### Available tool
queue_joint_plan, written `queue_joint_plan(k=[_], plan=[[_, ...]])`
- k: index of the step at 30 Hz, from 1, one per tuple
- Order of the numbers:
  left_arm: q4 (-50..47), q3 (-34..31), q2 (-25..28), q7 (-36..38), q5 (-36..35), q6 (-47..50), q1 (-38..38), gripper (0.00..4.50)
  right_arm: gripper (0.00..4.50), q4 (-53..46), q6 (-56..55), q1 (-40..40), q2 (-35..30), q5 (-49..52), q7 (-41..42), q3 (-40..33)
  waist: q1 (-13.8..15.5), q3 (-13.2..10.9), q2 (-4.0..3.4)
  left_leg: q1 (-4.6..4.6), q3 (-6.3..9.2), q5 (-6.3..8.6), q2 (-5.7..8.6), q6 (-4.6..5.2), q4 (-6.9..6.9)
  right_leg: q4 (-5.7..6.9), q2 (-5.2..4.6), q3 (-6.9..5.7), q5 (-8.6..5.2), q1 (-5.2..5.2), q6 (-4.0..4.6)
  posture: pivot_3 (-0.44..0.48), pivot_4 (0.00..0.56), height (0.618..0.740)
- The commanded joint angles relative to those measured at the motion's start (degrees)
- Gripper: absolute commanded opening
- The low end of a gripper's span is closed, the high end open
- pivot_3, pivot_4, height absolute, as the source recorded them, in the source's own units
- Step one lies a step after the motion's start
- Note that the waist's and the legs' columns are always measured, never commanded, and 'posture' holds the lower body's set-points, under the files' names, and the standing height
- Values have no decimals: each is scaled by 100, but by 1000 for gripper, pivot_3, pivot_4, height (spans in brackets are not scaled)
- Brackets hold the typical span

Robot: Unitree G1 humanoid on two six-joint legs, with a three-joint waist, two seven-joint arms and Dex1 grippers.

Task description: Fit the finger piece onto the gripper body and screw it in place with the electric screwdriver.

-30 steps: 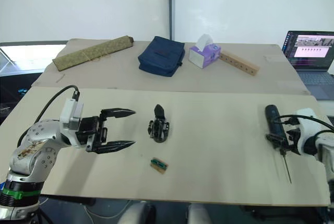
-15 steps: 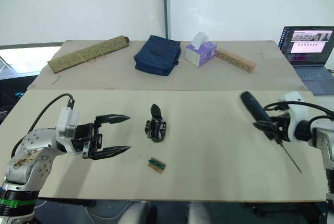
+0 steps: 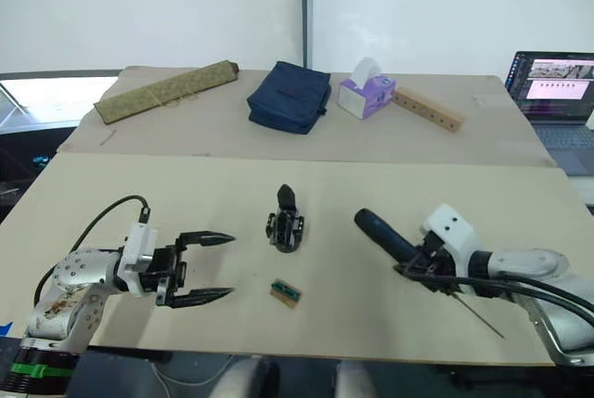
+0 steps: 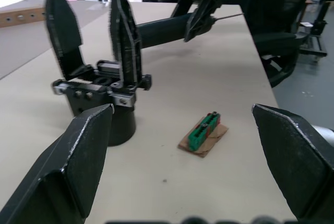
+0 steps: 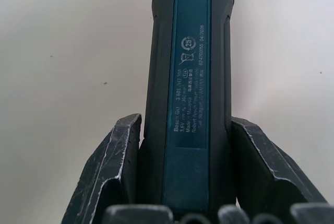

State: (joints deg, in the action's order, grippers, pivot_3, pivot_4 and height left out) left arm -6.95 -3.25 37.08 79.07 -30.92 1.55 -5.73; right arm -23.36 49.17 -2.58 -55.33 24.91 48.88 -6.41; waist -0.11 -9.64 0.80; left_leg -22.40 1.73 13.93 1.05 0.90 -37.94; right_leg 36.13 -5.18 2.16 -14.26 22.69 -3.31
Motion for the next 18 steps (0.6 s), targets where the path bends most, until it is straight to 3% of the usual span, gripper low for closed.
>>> queue_joint_plan(k=[1, 2, 3, 7, 8, 15, 18], plan=[[-285, 26, 62, 10, -140, 111, -81, 4500, 1987, 360, -589, -204, 19, -213, 145, 112, -11, 0, -1, 1, 0, 0, -1, 0, 0, 1, 1, 0, 0, 0, 1, 0, 150, 740], [-322, 36, 68, 2, -162, 161, -80, 4500, 1987, 474, -568, -282, 49, -163, 174, 104, -15, 0, -1, 2, 0, 0, 0, 0, 0, 2, 1, 0, 0, 0, 1, 0, 150, 740], [-367, 46, 79, 8, -193, 219, -62, 4500, 3006, 561, -645, -334, 34, -199, 198, 121, -29, 0, -1, 1, 0, 0, 0, 0, 0, 3, 0, 1, 0, 0, 1, 0, 150, 740], [-359, 89, 53, 41, -180, 259, -16, 4500, 4326, 668, -722, -405, -152, -230, 386, 126, -62, 0, 0, 6, -2, 0, 0, 1, 0, 3, 1, 4, 1, -3, 1, 0, 150, 740], [-338, 102, 41, 43, -166, 250, -25, 4500, 4472, 639, -714, -412, -227, -192, 477, 107, -59, 0, 0, 7, -3, 0, 0, 1, 0, 4, 1, 4, 0, -4, 1, 0, 150, 740], [-119, 168, 98, 54, -178, 570, -248, 4500, 4472, 442, 79, -1167, -1273, 475, 1419, -59, -61, 0, -1, 9, -5, -1, -2, 2, 0, 5, 1, 4, 1, -3, 1, 0, 150, 740], [-125, 210, 67, 95, -147, 529, -251, 4500, 4472, 278, 1232, -1672, -2112, 620, 1664, 460, -60, 1, -2, 7, -6, 0, -2, 3, 0, 5, 0, 5, 1, 1, 2, 0, 150, 740]])
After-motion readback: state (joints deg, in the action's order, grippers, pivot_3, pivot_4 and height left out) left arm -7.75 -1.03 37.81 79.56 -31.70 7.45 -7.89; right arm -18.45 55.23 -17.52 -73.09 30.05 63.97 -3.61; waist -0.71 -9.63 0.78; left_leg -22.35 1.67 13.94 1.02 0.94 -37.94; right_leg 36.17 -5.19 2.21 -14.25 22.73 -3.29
